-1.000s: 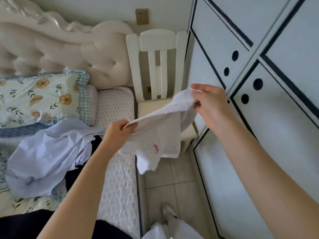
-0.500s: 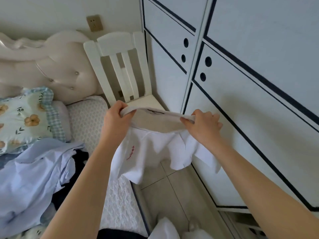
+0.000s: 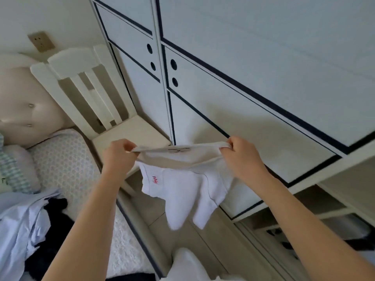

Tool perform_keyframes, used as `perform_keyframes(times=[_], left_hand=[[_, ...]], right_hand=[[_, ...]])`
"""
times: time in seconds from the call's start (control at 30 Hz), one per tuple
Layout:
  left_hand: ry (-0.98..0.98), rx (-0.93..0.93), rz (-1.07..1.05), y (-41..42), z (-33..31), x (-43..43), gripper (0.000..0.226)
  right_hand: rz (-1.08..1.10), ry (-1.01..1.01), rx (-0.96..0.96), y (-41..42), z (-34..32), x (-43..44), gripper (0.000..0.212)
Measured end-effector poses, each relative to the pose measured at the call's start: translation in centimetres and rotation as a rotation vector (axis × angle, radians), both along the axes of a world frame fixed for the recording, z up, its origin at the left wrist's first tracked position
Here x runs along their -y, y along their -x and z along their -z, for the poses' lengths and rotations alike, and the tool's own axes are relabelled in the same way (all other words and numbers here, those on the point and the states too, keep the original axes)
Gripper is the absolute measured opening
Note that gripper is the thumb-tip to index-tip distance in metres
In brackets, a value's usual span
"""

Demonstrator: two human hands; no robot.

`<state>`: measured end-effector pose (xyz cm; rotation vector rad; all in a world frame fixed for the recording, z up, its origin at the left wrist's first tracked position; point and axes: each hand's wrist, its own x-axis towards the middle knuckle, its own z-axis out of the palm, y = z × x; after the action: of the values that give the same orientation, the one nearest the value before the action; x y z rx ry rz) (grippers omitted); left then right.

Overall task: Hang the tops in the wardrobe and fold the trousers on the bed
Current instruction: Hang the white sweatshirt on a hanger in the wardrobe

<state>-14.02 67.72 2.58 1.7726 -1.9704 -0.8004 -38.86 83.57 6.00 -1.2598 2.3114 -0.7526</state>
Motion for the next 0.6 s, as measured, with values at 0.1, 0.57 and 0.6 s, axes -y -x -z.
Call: perform_keyframes(times=[0.1, 0.57, 0.6], left_hand=[[-0.26, -0.251, -0.074, 2.9, -0.9, -3.7, 0.012], [-1.061, -0.761, 0.251, 15.4, -1.9, -22.4, 0.051], [-1.086, -0.761, 0.291, 16.1, -2.1, -23.1, 0.063]], right_hand=[[-0.004, 0.027, 0.037, 2.0, -0.9, -4.2, 0.018], [0.147, 0.054, -0.16, 14.0, -1.6, -27.3, 0.051], [0.196, 0.061, -0.162, 14.9, -1.7, -28.5, 0.05]])
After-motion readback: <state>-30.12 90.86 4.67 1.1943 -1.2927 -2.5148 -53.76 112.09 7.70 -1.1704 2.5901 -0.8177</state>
